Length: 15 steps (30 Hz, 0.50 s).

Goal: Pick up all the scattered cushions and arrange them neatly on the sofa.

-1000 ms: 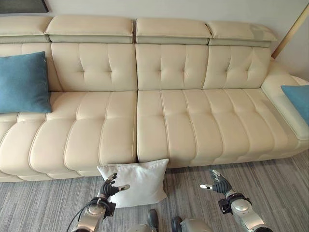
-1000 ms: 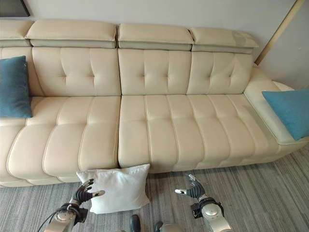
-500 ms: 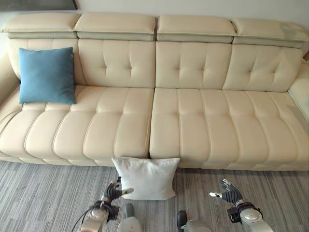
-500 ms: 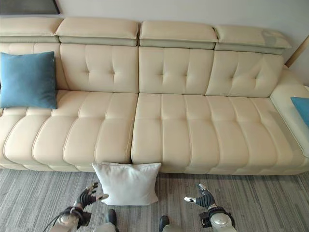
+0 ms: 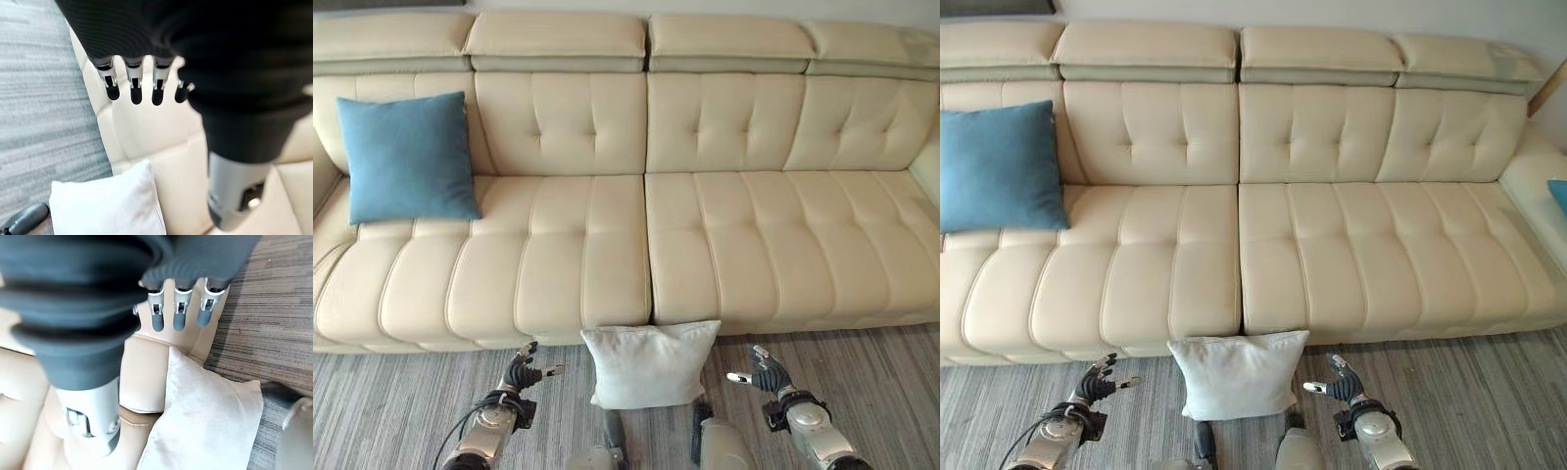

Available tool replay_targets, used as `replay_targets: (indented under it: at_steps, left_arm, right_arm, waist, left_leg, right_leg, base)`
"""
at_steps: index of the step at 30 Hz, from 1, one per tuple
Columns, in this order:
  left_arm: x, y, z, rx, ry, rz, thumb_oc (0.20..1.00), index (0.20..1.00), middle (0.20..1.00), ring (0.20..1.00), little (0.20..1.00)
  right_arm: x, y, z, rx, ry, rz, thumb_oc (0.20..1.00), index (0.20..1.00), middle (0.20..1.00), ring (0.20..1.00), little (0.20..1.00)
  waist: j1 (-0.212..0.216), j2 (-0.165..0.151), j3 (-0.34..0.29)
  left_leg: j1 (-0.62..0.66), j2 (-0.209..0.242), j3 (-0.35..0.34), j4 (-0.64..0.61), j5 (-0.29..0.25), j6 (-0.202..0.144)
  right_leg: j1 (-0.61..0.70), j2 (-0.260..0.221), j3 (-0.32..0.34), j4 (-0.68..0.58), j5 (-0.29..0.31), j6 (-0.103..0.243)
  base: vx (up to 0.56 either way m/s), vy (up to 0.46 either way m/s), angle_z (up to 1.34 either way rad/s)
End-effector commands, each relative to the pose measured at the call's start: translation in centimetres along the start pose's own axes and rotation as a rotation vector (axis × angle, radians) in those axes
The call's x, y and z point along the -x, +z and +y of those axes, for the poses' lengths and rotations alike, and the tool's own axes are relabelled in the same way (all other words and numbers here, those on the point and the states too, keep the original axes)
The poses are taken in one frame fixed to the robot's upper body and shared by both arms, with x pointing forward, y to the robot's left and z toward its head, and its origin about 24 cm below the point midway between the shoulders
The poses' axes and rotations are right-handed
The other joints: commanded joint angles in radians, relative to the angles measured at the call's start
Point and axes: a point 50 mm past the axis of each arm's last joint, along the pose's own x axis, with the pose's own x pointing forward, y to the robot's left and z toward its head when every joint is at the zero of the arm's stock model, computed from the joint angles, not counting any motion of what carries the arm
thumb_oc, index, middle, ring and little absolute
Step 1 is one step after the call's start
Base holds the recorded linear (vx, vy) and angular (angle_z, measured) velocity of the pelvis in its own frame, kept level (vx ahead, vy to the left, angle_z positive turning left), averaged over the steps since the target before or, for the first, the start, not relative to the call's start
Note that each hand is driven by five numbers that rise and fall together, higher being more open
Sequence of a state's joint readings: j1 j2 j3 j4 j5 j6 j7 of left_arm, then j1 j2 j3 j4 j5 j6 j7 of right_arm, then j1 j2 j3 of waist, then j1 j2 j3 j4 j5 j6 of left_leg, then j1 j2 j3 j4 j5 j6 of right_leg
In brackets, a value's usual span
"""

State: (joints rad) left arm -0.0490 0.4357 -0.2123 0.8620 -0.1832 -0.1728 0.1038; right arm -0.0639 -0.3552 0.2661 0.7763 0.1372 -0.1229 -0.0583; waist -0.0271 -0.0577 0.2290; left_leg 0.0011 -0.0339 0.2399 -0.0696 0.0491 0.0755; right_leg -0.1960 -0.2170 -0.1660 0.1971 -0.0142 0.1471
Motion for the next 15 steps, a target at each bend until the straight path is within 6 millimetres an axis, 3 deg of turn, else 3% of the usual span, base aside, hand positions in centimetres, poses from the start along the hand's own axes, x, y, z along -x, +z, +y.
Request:
replay_targets:
  at_steps: [1, 6, 7, 9, 11, 12, 15]
  left_arm:
    - [-0.7, 3.5, 1.4, 0.141, 0.088, -0.154, 1.000, 1.000, 1.000, 1.000, 1.000]
    - [-2.2, 7.2, 3.1, 0.198, 0.176, -0.243, 1.000, 1.000, 1.000, 1.000, 1.000]
    - [-3.0, 9.7, 4.4, 0.226, 0.235, -0.287, 1.000, 1.000, 1.000, 1.000, 1.000]
    - [-3.2, 10.3, 5.1, 0.249, 0.264, -0.295, 1.000, 1.000, 1.000, 1.000, 1.000]
    - [-3.7, 13.8, 7.8, 0.323, 0.375, -0.352, 1.000, 1.000, 1.000, 1.000, 1.000]
    - [-3.7, 13.8, 7.8, 0.323, 0.376, -0.353, 1.000, 1.000, 1.000, 1.000, 1.000]
    - [-3.8, 17.4, 9.9, 0.312, 0.444, -0.401, 1.000, 1.000, 1.000, 1.000, 1.000]
  right_arm:
    - [-1.0, 2.8, -2.4, 0.031, -0.090, -0.091, 1.000, 1.000, 1.000, 1.000, 1.000]
    - [-2.5, 6.1, -3.8, -0.008, -0.173, -0.156, 1.000, 1.000, 1.000, 1.000, 1.000]
    - [-3.4, 9.1, -4.7, -0.012, -0.213, -0.210, 1.000, 1.000, 1.000, 1.000, 1.000]
    - [-3.7, 10.2, -5.2, -0.008, -0.234, -0.229, 1.000, 1.000, 1.000, 1.000, 1.000]
    - [-4.4, 16.8, -6.7, -0.030, -0.297, -0.371, 1.000, 1.000, 1.000, 1.000, 1.000]
    - [-4.4, 16.9, -6.7, -0.030, -0.297, -0.372, 1.000, 1.000, 1.000, 1.000, 1.000]
    - [-4.3, 22.3, -6.4, -0.031, -0.294, -0.496, 1.000, 1.000, 1.000, 1.000, 1.000]
  waist:
    - [0.018, 0.004, 0.029]
    - [0.028, 0.011, 0.093]
    - [0.025, 0.017, 0.121]
    - [0.023, 0.019, 0.135]
    - [0.013, 0.020, 0.170]
    - [0.013, 0.019, 0.167]
    - [-0.002, 0.027, 0.186]
  left_leg:
    - [-0.139, 0.032, -0.090, 0.204, -0.127, -0.083]
    - [-0.342, 0.045, -0.107, 0.302, -0.115, -0.095]
    - [-0.462, 0.058, -0.104, 0.350, -0.108, -0.102]
    - [-0.497, 0.065, -0.107, 0.378, -0.135, -0.110]
    - [-0.722, 0.099, -0.101, 0.501, -0.138, -0.104]
    - [-0.729, 0.100, -0.101, 0.505, -0.139, -0.104]
    - [-0.933, 0.121, -0.113, 0.624, -0.151, -0.098]
  right_leg:
    - [-0.001, 0.045, 0.059, 0.070, -0.035, -0.019]
    - [-0.163, 0.040, 0.051, 0.123, -0.048, -0.043]
    - [-0.279, 0.040, 0.052, 0.166, -0.057, -0.049]
    - [-0.326, 0.041, 0.063, 0.203, -0.084, -0.044]
    - [-0.557, 0.048, 0.106, 0.314, -0.093, -0.046]
    - [-0.564, 0.048, 0.107, 0.317, -0.093, -0.046]
    - [-0.775, 0.055, 0.143, 0.442, -0.116, -0.058]
  base:
    - [-0.21, -0.058, 0.39]
    - [-0.24, -0.118, 0.17]
    - [-0.28, -0.129, 0.16]
    - [-0.18, -0.080, 0.01]
    - [-0.30, -0.047, -0.13]
    - [-0.20, -0.024, -0.30]
    - [-0.14, -0.024, -0.20]
